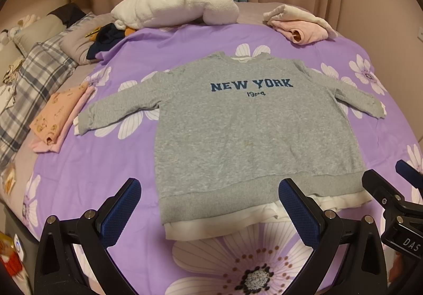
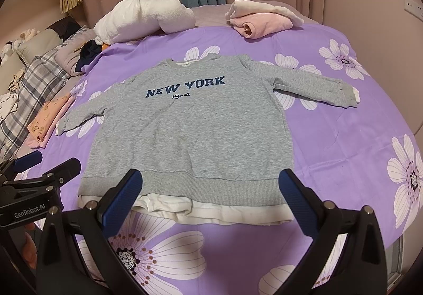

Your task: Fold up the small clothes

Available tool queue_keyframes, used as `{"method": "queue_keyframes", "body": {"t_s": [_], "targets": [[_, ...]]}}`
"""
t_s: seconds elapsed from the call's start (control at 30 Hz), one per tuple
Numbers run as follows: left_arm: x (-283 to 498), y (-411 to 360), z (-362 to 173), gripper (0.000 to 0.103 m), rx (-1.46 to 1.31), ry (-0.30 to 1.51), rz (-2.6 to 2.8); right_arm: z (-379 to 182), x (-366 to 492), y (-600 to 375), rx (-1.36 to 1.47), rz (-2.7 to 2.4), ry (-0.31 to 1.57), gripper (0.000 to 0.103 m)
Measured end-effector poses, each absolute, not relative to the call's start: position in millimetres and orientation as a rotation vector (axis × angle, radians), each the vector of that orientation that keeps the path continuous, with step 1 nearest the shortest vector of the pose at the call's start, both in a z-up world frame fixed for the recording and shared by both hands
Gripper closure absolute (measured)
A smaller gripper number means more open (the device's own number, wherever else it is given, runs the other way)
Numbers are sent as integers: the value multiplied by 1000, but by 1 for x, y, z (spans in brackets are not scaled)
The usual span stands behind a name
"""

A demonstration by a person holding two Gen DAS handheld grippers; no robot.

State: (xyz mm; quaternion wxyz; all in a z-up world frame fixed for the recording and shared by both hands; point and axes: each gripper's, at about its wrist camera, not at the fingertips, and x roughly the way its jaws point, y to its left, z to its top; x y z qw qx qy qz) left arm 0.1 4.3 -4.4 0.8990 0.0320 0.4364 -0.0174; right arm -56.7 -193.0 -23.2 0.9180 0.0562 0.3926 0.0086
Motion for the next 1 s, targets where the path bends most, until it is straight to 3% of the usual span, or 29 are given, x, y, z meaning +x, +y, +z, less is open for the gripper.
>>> {"method": "queue_keyframes", "body": {"t_s": [1.0], "targets": [[-1, 6, -9, 0, 68, 910, -34, -23, -57, -192, 115, 22, 810, 0]]}}
